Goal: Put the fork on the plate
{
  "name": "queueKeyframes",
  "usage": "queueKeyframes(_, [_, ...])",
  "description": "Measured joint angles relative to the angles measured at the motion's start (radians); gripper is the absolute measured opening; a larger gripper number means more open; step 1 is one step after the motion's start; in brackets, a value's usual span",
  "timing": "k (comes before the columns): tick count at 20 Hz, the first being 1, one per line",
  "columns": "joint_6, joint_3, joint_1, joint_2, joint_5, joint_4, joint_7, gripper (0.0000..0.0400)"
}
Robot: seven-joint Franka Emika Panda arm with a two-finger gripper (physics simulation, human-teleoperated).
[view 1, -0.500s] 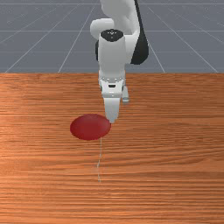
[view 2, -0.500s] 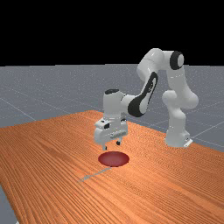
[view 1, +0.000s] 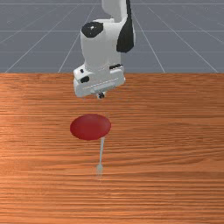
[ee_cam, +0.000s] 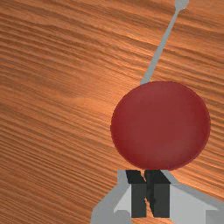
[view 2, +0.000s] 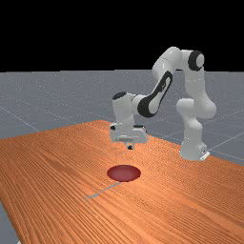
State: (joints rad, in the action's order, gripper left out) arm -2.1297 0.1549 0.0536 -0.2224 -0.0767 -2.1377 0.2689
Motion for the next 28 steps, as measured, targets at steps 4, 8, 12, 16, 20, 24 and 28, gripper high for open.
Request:
queueKeyframes(4, [0.052, 0.022, -0.003, -0.016, -0.074, 0.024, 0.228, 0.0003])
queueKeyframes(8, [0.039, 0.023, -0.003, -0.041, -0.094, 0.041, 0.263, 0.0])
queueKeyframes(12, [-0.087, 0.024, 0.001, -0.156, -0.113, 0.166, 0.316, 0.0])
queueKeyframes(16, [-0.187, 0.027, 0.006, -0.307, -0.135, 0.357, 0.392, 0.0252])
queueKeyframes(20, [-0.26, 0.024, 0.023, -0.478, -0.144, 0.484, 0.459, 0.038])
queueKeyframes(24, [-0.261, 0.042, 0.055, -0.684, -0.112, 0.654, 0.528, 0.0397])
queueKeyframes(28, [-0.263, 0.048, 0.067, -0.728, -0.102, 0.665, 0.541, 0.0396])
